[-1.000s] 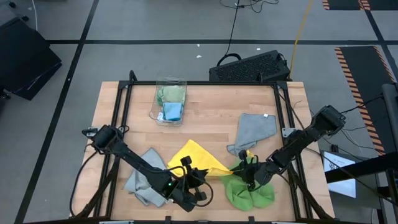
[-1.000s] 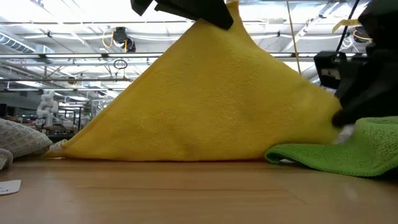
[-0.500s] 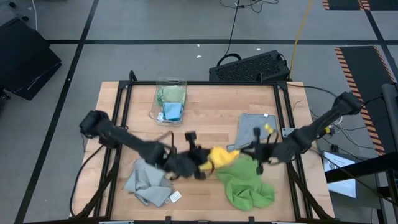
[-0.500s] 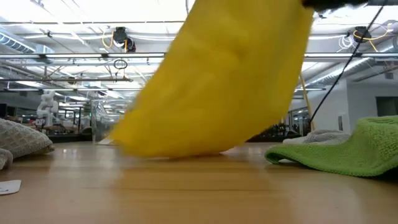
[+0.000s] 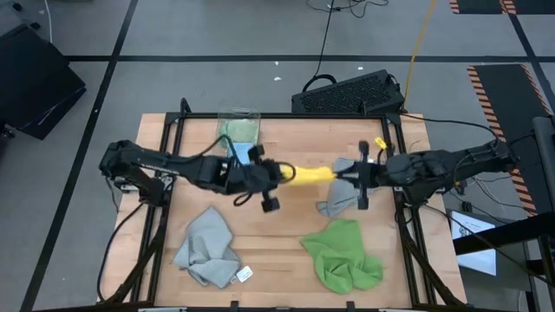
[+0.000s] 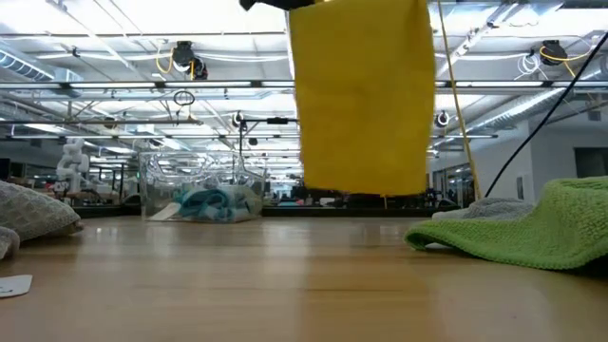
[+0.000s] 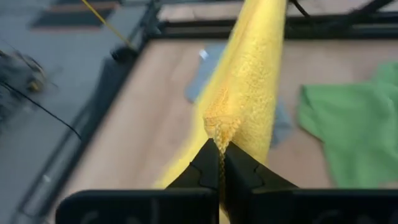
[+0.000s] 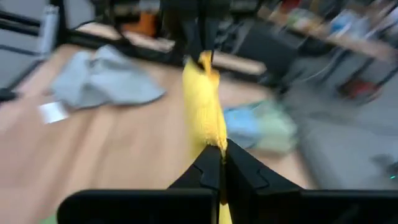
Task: Fold microfiber towels
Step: Fold the yellow microfiber cloth
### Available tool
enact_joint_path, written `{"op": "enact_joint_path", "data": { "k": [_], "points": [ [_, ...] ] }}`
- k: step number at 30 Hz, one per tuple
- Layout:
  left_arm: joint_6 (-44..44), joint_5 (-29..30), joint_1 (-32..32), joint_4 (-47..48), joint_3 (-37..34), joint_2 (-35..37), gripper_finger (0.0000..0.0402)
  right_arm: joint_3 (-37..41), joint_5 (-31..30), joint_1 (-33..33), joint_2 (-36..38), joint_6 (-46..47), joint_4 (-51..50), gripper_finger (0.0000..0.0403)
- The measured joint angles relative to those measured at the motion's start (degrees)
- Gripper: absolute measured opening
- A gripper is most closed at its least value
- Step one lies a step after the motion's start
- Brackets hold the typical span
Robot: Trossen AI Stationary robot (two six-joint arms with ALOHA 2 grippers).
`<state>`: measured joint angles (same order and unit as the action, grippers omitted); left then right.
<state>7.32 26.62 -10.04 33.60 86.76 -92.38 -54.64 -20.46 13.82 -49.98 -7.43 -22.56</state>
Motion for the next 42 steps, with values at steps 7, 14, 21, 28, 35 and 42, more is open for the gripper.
{"op": "enact_joint_path", "data": {
  "k": [7, 14, 21, 28, 35, 42],
  "points": [
    [15.51, -0.01, -7.43, 0.59, -5.88, -3.26, 0.0004, 9.30, 16.99, 2.29, -3.99, 15.53, 5.28, 0.0001],
    [24.44, -1.78, -13.76, -17.04, -17.33, -5.27, 0.0005, 18.39, 25.29, 6.29, -12.46, 21.81, 20.14, 0.0004],
    [30.78, 1.15, -16.58, -27.49, -25.35, -7.42, 0.0010, 21.44, 24.22, 7.13, -20.86, 23.24, 27.20, 0.0005],
    [31.93, 5.65, -14.22, -26.85, -28.33, -7.95, 0.0011, 21.63, 15.96, 2.45, -25.36, 21.61, 29.79, 0.0006],
    [34.75, 5.16, -8.56, -26.62, -31.86, -7.95, 0.0008, 21.60, 16.03, -3.49, -28.20, 17.95, 31.39, 0.0006],
    [32.43, 2.90, -5.86, -26.22, -31.95, -7.95, 0.0005, 21.61, 19.52, -7.30, -29.90, 16.22, 32.68, 0.0006]
  ]
}}
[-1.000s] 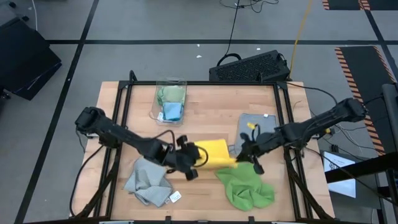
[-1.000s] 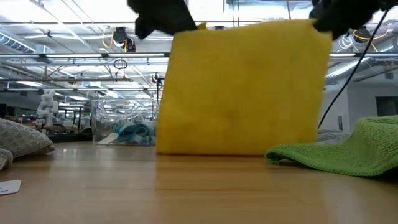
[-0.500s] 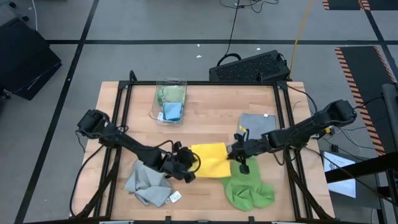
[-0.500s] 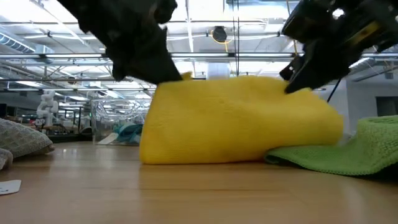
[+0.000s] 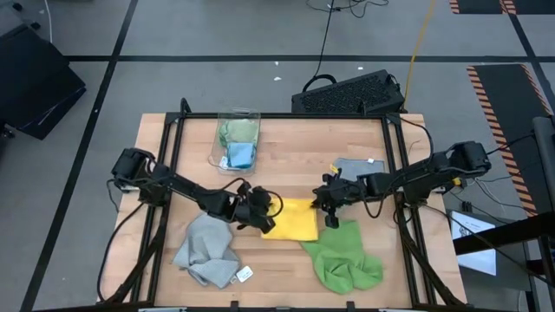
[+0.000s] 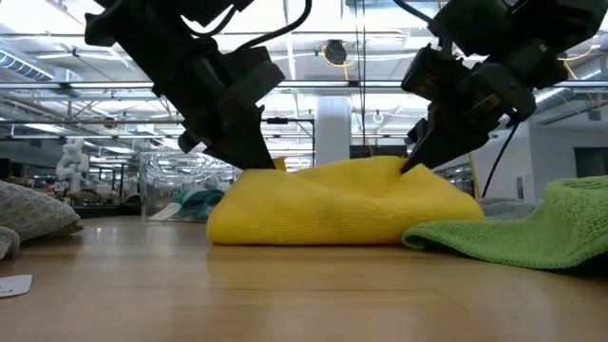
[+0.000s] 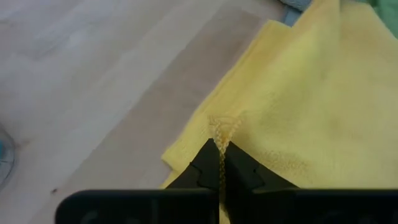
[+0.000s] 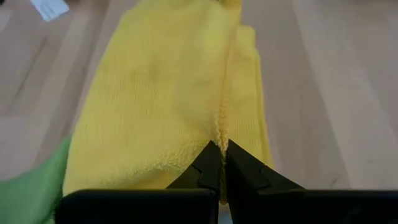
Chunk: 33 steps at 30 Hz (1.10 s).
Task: Fold microfiber towels
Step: Fold the yellow microfiber cloth
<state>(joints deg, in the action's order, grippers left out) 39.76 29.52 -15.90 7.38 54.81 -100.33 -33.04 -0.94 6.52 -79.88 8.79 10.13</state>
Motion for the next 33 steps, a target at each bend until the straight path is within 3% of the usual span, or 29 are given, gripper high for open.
{"op": "enact_joint_path", "data": {
  "k": [13, 18, 24, 29, 33],
  "points": [
    [0.89, -2.47, 2.58, -0.21, 0.04, -0.72, 0.0013, 0.00, -0.53, -1.72, 0.00, -5.04, -0.65, 0.0019],
    [2.62, -2.54, 2.60, 0.47, 0.07, -1.86, 0.0055, 0.00, -2.29, -1.72, 0.00, -5.94, -0.65, 0.0082],
    [2.28, -1.21, 3.05, 0.43, 0.11, -0.91, 0.0123, -0.02, -9.92, -1.77, 1.61, -6.43, -1.88, 0.0163],
    [-2.22, 0.31, 3.39, -4.59, 1.85, 2.44, 0.0140, 0.39, -6.70, -1.01, 5.56, -6.53, -4.36, 0.0186],
    [-9.20, -0.97, 2.06, -14.60, 1.92, 1.48, 0.0125, 5.39, -1.63, 1.12, 5.96, -5.46, 5.39, 0.0172]
  ]
}}
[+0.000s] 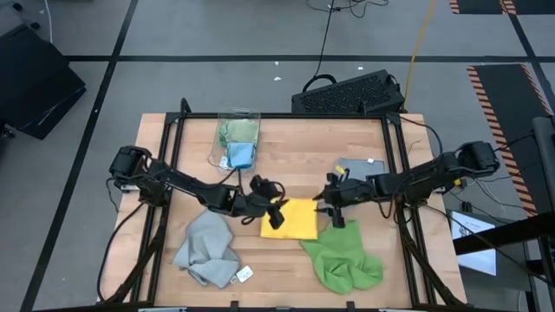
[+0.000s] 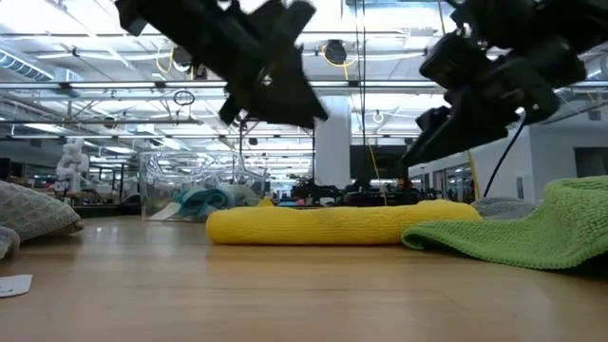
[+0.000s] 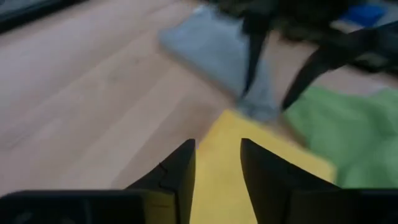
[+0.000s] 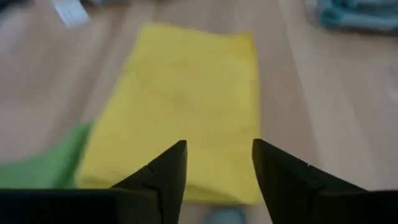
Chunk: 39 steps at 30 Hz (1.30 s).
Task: Fold microfiber towels
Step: Fold the yellow microfiber cloth
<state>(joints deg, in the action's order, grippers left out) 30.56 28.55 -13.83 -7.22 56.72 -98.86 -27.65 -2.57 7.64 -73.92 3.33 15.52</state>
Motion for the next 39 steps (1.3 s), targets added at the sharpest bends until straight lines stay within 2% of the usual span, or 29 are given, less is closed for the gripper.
{"op": "enact_joint_path", "data": {
  "k": [4, 7, 13, 17, 22, 27, 31, 34, 39],
  "points": [
    [-1.98, 3.20, -2.34, 0.27, -0.24, -3.66, 0.0104, 4.82, 0.29, 1.64, -1.87, 6.06, 16.31, 0.0145],
    [-1.69, 3.37, -2.86, 0.13, -0.08, -6.84, 0.0090, 5.67, 1.36, 2.76, -4.53, 8.68, 24.62, 0.0121],
    [1.30, 2.94, -2.82, 2.04, -0.13, -13.79, 0.0072, 5.12, 0.94, 4.35, -13.02, 6.43, 34.55, 0.0070],
    [5.52, 3.35, -2.82, 4.67, -0.13, -15.98, 0.0066, 4.97, -0.65, 4.49, -20.35, 5.60, 40.82, 0.0044],
    [1.75, 3.34, -3.00, 4.88, 0.14, -15.16, 0.0065, 3.50, -4.98, 3.49, -29.51, 5.83, 41.65, 0.0023],
    [-1.22, 2.57, -3.99, 6.41, 0.14, -8.69, 0.0065, 2.57, -5.05, 2.82, -34.77, 9.28, 43.65, 0.0011],
    [-6.72, 4.70, -6.46, -0.22, 1.25, -3.69, 0.0065, 3.10, -4.85, 3.36, -32.15, 10.63, 42.33, 0.0009],
    [-13.14, 5.16, -9.21, -5.24, 2.54, -3.45, 0.0071, 3.65, -4.64, 4.00, -27.12, 10.95, 41.07, 0.0010],
    [-14.48, 6.56, -13.26, -0.56, 4.88, -4.87, 0.0106, 4.65, -4.83, 6.05, -17.42, 11.30, 35.31, 0.0022]
  ]
}}
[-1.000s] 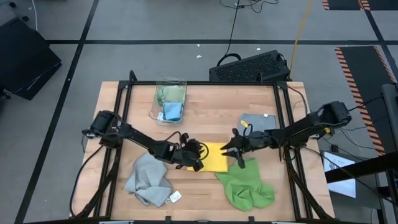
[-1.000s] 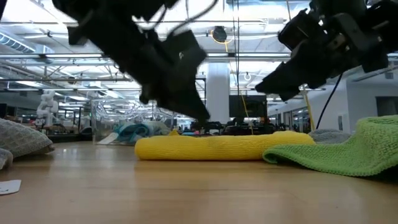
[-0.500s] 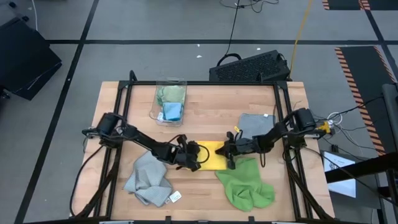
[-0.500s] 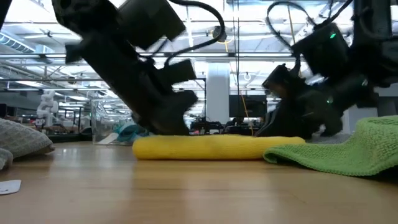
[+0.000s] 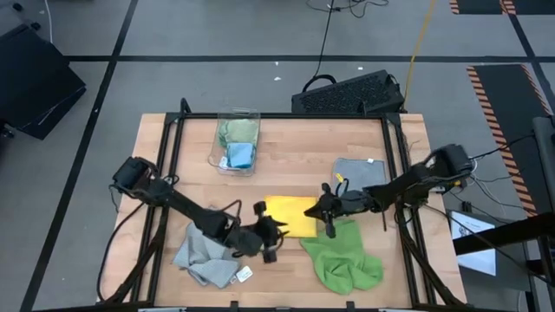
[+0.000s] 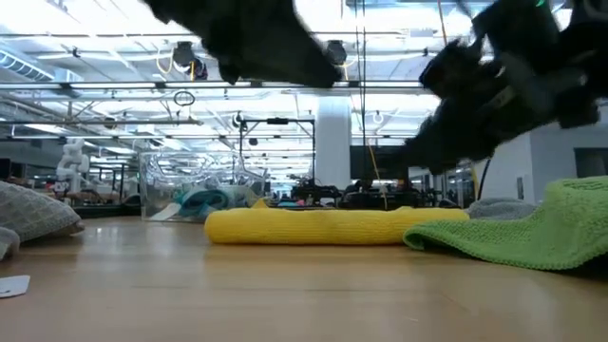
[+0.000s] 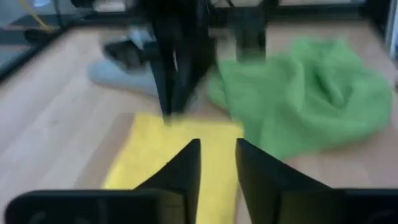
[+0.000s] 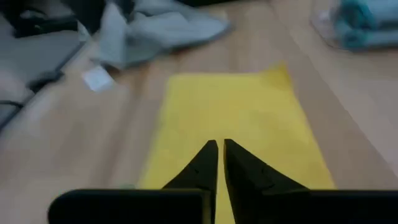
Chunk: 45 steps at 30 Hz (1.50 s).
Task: Fold microfiber towels
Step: Fold the yellow microfiber cloth
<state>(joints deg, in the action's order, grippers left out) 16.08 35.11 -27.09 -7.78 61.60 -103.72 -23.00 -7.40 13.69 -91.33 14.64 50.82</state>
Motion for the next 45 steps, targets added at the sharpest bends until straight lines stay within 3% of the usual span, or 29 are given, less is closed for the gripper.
{"op": "enact_joint_path", "data": {
  "k": [7, 11, 13, 18, 33, 45],
  "points": [
    [0.63, 1.44, -3.84, 11.97, -0.40, -2.89, 0.0183, 1.12, -0.29, 5.80, 9.37, 5.49, -8.17, 0.0045],
    [-2.20, 2.12, -3.07, 8.96, 0.40, -4.26, 0.0211, 1.13, -4.66, 10.15, 10.33, 7.78, -10.76, 0.0058],
    [-4.72, 0.15, -1.85, 1.99, 1.56, -5.78, 0.0219, 1.46, -8.12, 12.02, 10.45, 8.11, -13.44, 0.0065],
    [-11.03, -3.91, 0.81, 0.07, 4.64, -8.80, 0.0222, 1.26, -13.40, 14.65, 10.28, 10.58, -18.12, 0.0077],
    [-14.89, -16.56, 5.21, 6.48, 23.22, -19.46, 0.0221, 1.41, -14.43, 17.48, 16.08, 13.57, -29.78, 0.0085],
    [-11.47, -20.55, 10.14, 9.50, 26.04, -24.55, 0.0220, 1.31, -16.54, 18.40, 23.78, 13.07, -40.44, 0.0085]
  ]
}}
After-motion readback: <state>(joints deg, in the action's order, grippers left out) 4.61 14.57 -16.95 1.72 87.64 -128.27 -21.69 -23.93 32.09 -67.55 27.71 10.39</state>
